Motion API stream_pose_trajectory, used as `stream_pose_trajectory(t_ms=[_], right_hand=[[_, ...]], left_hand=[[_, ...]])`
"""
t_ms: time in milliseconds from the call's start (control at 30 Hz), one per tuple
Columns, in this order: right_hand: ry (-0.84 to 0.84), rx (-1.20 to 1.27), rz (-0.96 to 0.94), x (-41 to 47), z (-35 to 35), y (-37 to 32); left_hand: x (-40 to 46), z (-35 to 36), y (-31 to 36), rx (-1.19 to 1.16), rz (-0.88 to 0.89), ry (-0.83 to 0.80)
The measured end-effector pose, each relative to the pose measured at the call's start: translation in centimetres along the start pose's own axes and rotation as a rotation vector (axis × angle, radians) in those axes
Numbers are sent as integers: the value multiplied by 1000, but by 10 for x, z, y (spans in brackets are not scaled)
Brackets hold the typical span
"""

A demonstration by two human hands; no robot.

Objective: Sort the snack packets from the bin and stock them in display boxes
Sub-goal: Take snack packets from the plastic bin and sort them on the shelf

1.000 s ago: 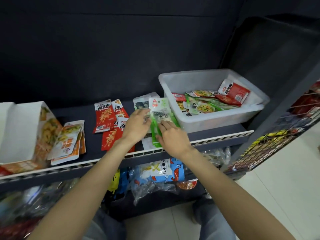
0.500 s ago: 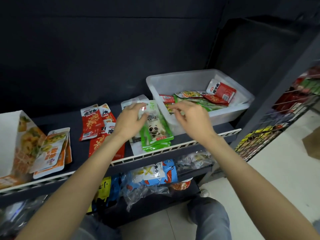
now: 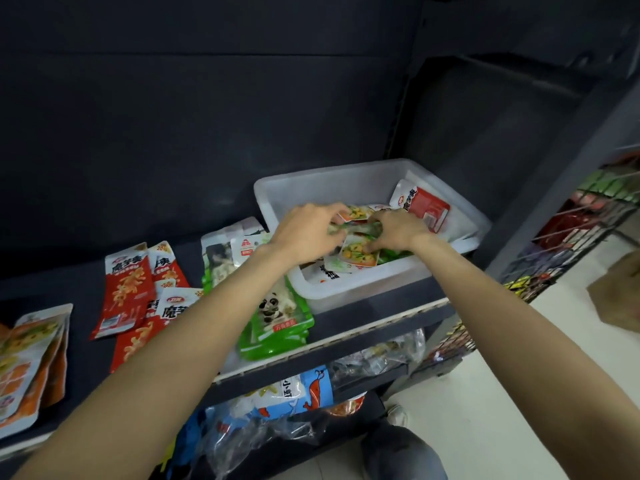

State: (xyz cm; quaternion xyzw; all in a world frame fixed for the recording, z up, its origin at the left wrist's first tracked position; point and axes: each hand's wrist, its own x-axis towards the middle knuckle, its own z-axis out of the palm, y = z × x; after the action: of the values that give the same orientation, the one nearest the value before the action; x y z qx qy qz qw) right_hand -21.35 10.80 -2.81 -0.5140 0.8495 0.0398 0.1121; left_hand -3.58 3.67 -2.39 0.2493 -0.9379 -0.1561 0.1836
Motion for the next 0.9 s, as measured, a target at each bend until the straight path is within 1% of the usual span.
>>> stream_pose_trajectory(t_ms=[100,200,233,267,333,400,433,500,600,667,700,733,800,900], right_hand=[[-86,-20,-5,9,1,5],[-62,-28,-37,10,7,17],[-50,-17,-50,10,9,21],[-42,8,-64,10,10,24],[-35,92,-84,7,9,28],[26,213,-95,2,6,31],[103,279,-95,-4,3,31],[339,401,-78,-18,-2,30],[751,558,-88,-49,-9,20],[934,647,-124,-73,-9,7],[984,670,-145,-81,-8,0],[999,695,-167,-88,-5,-9],[945,768,-226,-96,0,-31],[828,800,-350,-105,7,-76]], left_hand=[[39,19,4,82,-8,-150],[66,39,8,287,23,-322],[71,44,10,355,40,-339],[73,48,11,416,56,-326],[74,49,14,536,101,-240],[70,43,14,574,158,-145],[67,39,13,539,172,-96],[58,27,7,411,147,2],[35,4,-1,217,37,151],[14,-13,-5,134,-25,238],[3,-22,-8,102,-54,285],[-8,-31,-11,70,-90,335],[-32,-48,-19,-25,-191,423],[-69,-60,-38,-259,-369,491]])
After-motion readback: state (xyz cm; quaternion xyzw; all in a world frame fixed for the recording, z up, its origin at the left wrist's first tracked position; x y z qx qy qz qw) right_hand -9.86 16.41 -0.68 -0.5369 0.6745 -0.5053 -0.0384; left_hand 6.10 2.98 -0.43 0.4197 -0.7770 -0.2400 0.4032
